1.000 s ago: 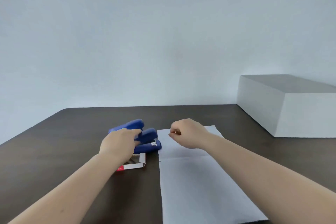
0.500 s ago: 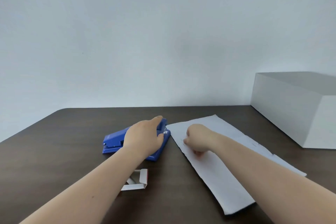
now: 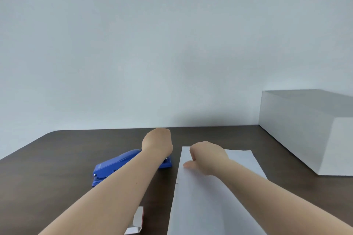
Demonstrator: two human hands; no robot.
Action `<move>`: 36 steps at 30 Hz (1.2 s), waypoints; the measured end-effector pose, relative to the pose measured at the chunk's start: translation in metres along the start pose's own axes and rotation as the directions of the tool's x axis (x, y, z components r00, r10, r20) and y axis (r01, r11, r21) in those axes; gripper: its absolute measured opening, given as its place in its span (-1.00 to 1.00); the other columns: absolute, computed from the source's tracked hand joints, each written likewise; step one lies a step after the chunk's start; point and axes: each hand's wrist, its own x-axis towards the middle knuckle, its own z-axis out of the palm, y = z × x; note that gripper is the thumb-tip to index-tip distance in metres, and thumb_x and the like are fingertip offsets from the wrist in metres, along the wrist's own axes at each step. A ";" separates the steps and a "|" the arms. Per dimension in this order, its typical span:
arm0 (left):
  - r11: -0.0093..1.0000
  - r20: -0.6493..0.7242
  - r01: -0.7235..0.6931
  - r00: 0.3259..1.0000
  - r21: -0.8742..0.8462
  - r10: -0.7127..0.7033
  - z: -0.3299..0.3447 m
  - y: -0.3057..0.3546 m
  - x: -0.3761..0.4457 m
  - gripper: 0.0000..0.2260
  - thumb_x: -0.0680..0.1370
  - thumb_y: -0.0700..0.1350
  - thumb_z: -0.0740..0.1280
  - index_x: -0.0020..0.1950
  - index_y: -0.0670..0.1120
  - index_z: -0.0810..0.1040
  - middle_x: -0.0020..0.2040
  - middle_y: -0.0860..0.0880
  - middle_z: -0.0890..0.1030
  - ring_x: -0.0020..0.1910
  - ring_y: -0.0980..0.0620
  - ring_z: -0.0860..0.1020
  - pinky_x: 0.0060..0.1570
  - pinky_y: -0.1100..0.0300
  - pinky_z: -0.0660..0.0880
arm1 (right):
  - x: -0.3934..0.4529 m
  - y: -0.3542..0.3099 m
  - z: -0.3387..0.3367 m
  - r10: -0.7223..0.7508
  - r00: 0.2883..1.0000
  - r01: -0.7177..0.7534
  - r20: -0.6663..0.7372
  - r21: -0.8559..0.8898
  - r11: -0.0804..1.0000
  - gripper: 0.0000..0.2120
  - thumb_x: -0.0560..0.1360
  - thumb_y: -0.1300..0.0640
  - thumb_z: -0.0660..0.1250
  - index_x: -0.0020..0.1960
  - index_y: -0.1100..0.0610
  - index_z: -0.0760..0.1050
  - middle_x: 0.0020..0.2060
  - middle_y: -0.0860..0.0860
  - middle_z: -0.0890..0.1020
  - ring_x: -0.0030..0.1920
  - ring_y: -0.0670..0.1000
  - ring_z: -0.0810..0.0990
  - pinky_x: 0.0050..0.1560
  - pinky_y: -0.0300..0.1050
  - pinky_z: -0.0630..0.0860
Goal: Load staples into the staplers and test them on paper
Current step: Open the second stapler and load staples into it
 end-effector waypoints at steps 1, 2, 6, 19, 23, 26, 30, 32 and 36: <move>1.000 -0.001 -0.003 1.000 0.000 0.003 0.001 0.000 0.007 -0.92 0.50 -0.25 0.19 -0.11 -0.12 0.47 -0.30 -0.03 0.39 -0.21 -0.07 0.44 -0.31 0.15 0.36 | 0.001 0.003 0.001 -0.008 1.000 0.008 0.001 0.060 0.998 -0.70 0.49 -0.13 0.27 -0.16 0.11 0.39 -0.25 -0.01 0.47 -0.17 0.07 0.46 -0.20 -0.11 0.40; 1.000 0.001 -0.003 1.000 -0.006 0.003 0.003 -0.001 0.014 -0.91 0.49 -0.26 0.19 -0.11 -0.13 0.47 -0.28 -0.03 0.40 -0.20 -0.08 0.44 -0.30 0.14 0.37 | 0.003 0.006 0.003 -0.017 1.000 0.017 -0.004 0.124 0.992 -0.72 0.48 -0.13 0.29 -0.14 0.09 0.39 -0.18 -0.01 0.50 -0.12 0.06 0.47 -0.16 -0.12 0.41; 0.999 0.013 0.027 1.000 -0.048 -0.026 0.009 -0.005 0.039 -0.92 0.48 -0.27 0.19 -0.15 -0.12 0.42 -0.14 -0.07 0.47 -0.16 -0.09 0.45 -0.28 0.13 0.39 | 0.012 0.014 0.013 -0.018 1.000 0.021 -0.015 0.315 0.949 -0.73 0.44 -0.13 0.36 -0.13 0.05 0.42 -0.13 -0.04 0.51 -0.08 0.02 0.48 -0.13 -0.15 0.41; 0.986 0.149 0.108 0.981 0.128 -0.127 0.035 -0.014 0.074 -0.43 0.62 0.11 -0.07 0.55 -0.05 -0.18 0.50 -0.09 0.20 0.46 -0.10 0.18 0.33 -0.03 0.24 | 0.025 0.017 0.016 -0.087 0.996 0.085 -0.009 0.337 0.938 -0.75 0.46 -0.12 0.35 -0.11 0.05 0.43 -0.29 -0.15 0.40 -0.13 -0.03 0.43 -0.14 -0.17 0.37; 0.978 0.105 0.127 0.984 0.167 -0.146 0.032 -0.009 0.072 -0.39 0.60 0.16 -0.08 0.55 -0.10 -0.15 0.50 -0.09 0.20 0.46 -0.09 0.19 0.35 -0.02 0.17 | 0.026 0.016 0.017 -0.091 0.996 0.085 0.001 0.334 0.939 -0.75 0.45 -0.12 0.35 -0.11 0.06 0.43 -0.26 -0.12 0.43 -0.13 -0.02 0.44 -0.14 -0.16 0.38; 0.988 -0.023 0.084 0.996 0.132 -0.082 0.023 0.000 0.062 -0.46 0.61 0.10 -0.06 0.54 -0.13 0.04 0.46 -0.11 0.29 0.42 -0.11 0.26 0.30 -0.04 0.22 | 0.025 0.017 0.017 -0.086 0.996 0.082 -0.004 0.340 0.937 -0.75 0.45 -0.11 0.36 -0.11 0.06 0.43 -0.27 -0.13 0.43 -0.14 -0.02 0.44 -0.14 -0.16 0.38; 0.988 -0.022 -0.021 0.999 0.153 0.024 -0.009 -0.003 0.032 -0.64 0.59 0.03 0.01 0.18 -0.09 0.48 0.17 -0.08 0.54 0.18 -0.09 0.44 0.06 0.05 0.27 | 0.013 0.011 0.013 -0.097 0.995 0.093 -0.003 0.348 0.933 -0.77 0.45 -0.10 0.36 -0.13 0.04 0.41 -0.31 -0.18 0.39 -0.15 -0.02 0.42 -0.20 -0.18 0.37; 0.991 0.017 -0.019 1.000 0.129 0.017 -0.024 -0.015 0.008 -0.65 0.57 0.10 0.03 0.08 -0.07 0.49 0.10 -0.06 0.58 0.07 -0.09 0.47 0.00 0.04 0.28 | 0.005 0.006 0.011 -0.106 0.994 0.093 0.018 0.351 0.932 -0.77 0.45 -0.11 0.36 -0.13 0.03 0.41 -0.30 -0.19 0.40 -0.13 -0.01 0.43 -0.14 -0.16 0.39; 0.995 0.132 0.072 0.988 0.071 -0.081 -0.033 -0.056 -0.047 -0.55 0.48 0.29 0.13 0.24 0.07 0.44 0.25 0.00 0.50 0.22 -0.10 0.45 0.06 -0.01 0.36 | -0.017 -0.005 0.004 -0.104 0.991 0.072 0.080 0.330 0.941 -0.77 0.46 -0.12 0.34 -0.11 0.01 0.40 -0.19 -0.11 0.44 -0.09 0.00 0.44 -0.08 -0.15 0.40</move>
